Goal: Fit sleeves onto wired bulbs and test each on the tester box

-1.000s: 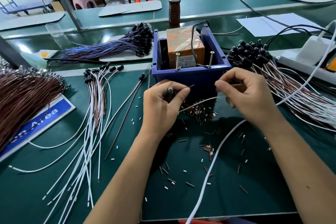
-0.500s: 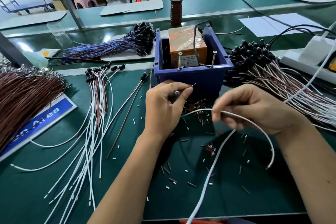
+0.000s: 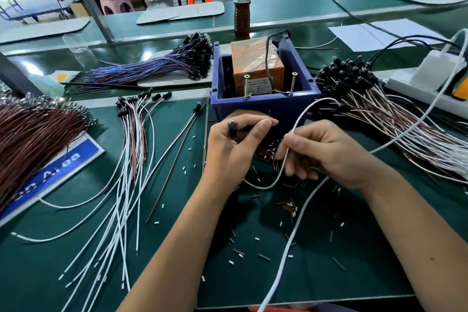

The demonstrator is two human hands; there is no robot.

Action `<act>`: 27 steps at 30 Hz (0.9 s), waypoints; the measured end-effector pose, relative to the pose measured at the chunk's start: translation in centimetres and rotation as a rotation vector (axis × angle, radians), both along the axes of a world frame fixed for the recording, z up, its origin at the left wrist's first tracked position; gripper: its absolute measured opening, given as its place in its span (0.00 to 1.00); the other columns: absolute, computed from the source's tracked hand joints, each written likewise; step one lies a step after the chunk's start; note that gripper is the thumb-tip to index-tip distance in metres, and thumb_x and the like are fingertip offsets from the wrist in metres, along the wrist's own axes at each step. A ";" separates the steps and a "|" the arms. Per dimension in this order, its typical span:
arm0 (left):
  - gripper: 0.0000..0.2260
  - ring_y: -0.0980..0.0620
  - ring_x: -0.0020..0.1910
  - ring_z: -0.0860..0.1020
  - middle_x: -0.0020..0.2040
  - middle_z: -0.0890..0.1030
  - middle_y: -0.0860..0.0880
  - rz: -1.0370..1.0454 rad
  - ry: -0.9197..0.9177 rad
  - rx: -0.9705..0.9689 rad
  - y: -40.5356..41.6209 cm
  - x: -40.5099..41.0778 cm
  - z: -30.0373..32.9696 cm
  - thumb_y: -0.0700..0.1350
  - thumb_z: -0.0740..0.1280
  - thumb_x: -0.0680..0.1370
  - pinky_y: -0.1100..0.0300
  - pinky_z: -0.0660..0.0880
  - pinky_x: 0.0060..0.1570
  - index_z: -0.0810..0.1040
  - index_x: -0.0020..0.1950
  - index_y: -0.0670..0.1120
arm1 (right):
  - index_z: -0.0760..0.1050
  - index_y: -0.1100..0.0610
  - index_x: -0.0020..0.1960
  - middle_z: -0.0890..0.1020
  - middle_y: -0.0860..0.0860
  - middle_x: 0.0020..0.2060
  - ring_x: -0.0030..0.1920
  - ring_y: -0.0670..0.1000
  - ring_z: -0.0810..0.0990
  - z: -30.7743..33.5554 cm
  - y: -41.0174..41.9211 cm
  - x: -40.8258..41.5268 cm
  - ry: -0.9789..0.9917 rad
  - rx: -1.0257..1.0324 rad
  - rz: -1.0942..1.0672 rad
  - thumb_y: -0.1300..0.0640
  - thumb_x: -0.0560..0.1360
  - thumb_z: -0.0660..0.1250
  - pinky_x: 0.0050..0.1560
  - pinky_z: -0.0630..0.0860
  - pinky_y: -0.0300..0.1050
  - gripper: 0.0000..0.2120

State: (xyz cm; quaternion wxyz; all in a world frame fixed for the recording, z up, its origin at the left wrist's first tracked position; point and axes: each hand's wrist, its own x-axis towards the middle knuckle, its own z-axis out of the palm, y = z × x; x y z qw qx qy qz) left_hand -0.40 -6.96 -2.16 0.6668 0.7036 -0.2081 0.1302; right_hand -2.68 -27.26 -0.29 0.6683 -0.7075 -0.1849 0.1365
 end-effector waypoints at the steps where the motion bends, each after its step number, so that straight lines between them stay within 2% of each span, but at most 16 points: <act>1: 0.06 0.56 0.45 0.85 0.51 0.87 0.46 -0.062 0.040 -0.035 -0.1 -0.1 0.1 0.40 0.71 0.81 0.65 0.78 0.46 0.87 0.52 0.40 | 0.85 0.57 0.45 0.84 0.57 0.33 0.28 0.50 0.78 0.0 0.3 0.0 -0.002 -0.050 0.017 0.47 0.81 0.66 0.24 0.70 0.37 0.16; 3: 0.07 0.58 0.42 0.84 0.51 0.87 0.46 -0.175 0.123 -0.082 -0.2 -0.4 0.3 0.40 0.70 0.82 0.68 0.76 0.43 0.86 0.52 0.39 | 0.84 0.57 0.45 0.84 0.57 0.33 0.27 0.49 0.77 0.0 0.7 -0.1 -0.008 -0.128 0.042 0.48 0.82 0.65 0.24 0.69 0.37 0.17; 5: 0.07 0.57 0.43 0.85 0.48 0.88 0.48 -0.249 0.180 -0.103 -0.3 -0.5 0.3 0.41 0.69 0.82 0.65 0.78 0.44 0.85 0.52 0.39 | 0.83 0.58 0.43 0.83 0.56 0.31 0.26 0.49 0.75 0.0 1.0 -0.2 -0.013 -0.183 0.049 0.49 0.83 0.65 0.24 0.67 0.37 0.16; 8: 0.07 0.42 0.55 0.86 0.55 0.87 0.41 -0.303 0.258 -0.120 -0.5 -0.5 0.1 0.42 0.69 0.81 0.45 0.82 0.54 0.86 0.52 0.41 | 0.82 0.58 0.41 0.80 0.54 0.27 0.24 0.49 0.72 0.0 1.1 -0.4 -0.055 -0.278 0.086 0.52 0.84 0.65 0.26 0.66 0.35 0.16; 10: 0.07 0.39 0.56 0.85 0.56 0.86 0.40 -0.325 0.281 -0.126 -0.6 -0.6 0.2 0.42 0.68 0.82 0.40 0.82 0.56 0.87 0.52 0.43 | 0.82 0.57 0.39 0.77 0.52 0.25 0.24 0.48 0.71 0.2 1.3 -0.5 -0.084 -0.336 0.145 0.51 0.82 0.65 0.29 0.67 0.35 0.16; 11: 0.08 0.41 0.53 0.86 0.55 0.87 0.40 -0.339 0.285 -0.149 -0.6 -0.6 0.3 0.41 0.68 0.82 0.43 0.83 0.54 0.87 0.52 0.43 | 0.82 0.57 0.38 0.76 0.51 0.24 0.24 0.47 0.70 0.2 1.4 -0.5 -0.094 -0.360 0.180 0.50 0.81 0.66 0.30 0.68 0.36 0.17; 13: 0.09 0.55 0.40 0.85 0.46 0.88 0.47 -0.378 0.289 -0.197 -0.5 -0.6 0.8 0.40 0.66 0.83 0.62 0.81 0.41 0.85 0.55 0.38 | 0.82 0.56 0.37 0.75 0.50 0.23 0.25 0.47 0.70 0.2 1.5 -0.5 -0.108 -0.409 0.240 0.50 0.81 0.66 0.31 0.67 0.39 0.17; 14: 0.11 0.61 0.31 0.79 0.37 0.85 0.53 -0.382 0.288 -0.203 -0.4 -0.6 0.9 0.40 0.65 0.84 0.69 0.75 0.34 0.83 0.56 0.35 | 0.83 0.55 0.37 0.76 0.50 0.24 0.25 0.48 0.70 0.3 1.5 -0.5 -0.109 -0.426 0.256 0.49 0.81 0.67 0.31 0.68 0.40 0.17; 15: 0.12 0.61 0.25 0.71 0.30 0.78 0.56 -0.369 0.299 -0.208 -0.4 -0.4 0.9 0.42 0.64 0.84 0.70 0.68 0.28 0.83 0.57 0.35 | 0.83 0.54 0.38 0.77 0.51 0.25 0.26 0.48 0.71 0.3 1.3 -0.5 -0.100 -0.419 0.260 0.48 0.81 0.67 0.31 0.68 0.40 0.16; 17: 0.13 0.58 0.23 0.60 0.26 0.69 0.53 -0.339 0.341 -0.224 -0.2 -0.1 0.9 0.46 0.65 0.83 0.67 0.59 0.24 0.84 0.55 0.37 | 0.84 0.55 0.45 0.80 0.52 0.30 0.26 0.48 0.72 0.3 0.7 -0.4 -0.037 -0.292 0.216 0.47 0.80 0.70 0.27 0.67 0.38 0.13; 20: 0.13 0.58 0.23 0.60 0.28 0.70 0.45 -0.350 0.373 -0.244 0.1 -0.1 0.9 0.46 0.66 0.82 0.67 0.58 0.23 0.85 0.52 0.38 | 0.84 0.54 0.54 0.82 0.54 0.37 0.27 0.46 0.73 0.2 -0.4 0.1 0.069 0.054 0.055 0.46 0.80 0.71 0.21 0.64 0.34 0.12; 23: 0.12 0.58 0.24 0.59 0.27 0.73 0.53 -0.373 0.385 -0.203 0.1 -0.3 1.0 0.46 0.67 0.82 0.65 0.54 0.24 0.86 0.50 0.41 | 0.85 0.54 0.51 0.81 0.53 0.36 0.27 0.44 0.73 0.1 -0.7 0.6 0.051 0.321 -0.177 0.51 0.80 0.68 0.20 0.66 0.33 0.08; 25: 0.11 0.58 0.24 0.60 0.28 0.75 0.56 -0.374 0.389 -0.161 0.1 -0.3 0.9 0.45 0.66 0.83 0.64 0.54 0.25 0.86 0.50 0.41 | 0.85 0.53 0.47 0.82 0.53 0.37 0.27 0.45 0.73 0.0 -0.6 0.8 -0.008 0.356 -0.302 0.54 0.78 0.69 0.20 0.65 0.33 0.06; 27: 0.10 0.56 0.25 0.59 0.28 0.74 0.55 -0.366 0.395 -0.128 0.1 -0.4 0.9 0.45 0.67 0.82 0.63 0.54 0.25 0.86 0.50 0.41 | 0.85 0.54 0.45 0.83 0.54 0.36 0.26 0.46 0.73 -0.1 -0.5 0.8 -0.061 0.320 -0.357 0.54 0.77 0.71 0.20 0.65 0.34 0.06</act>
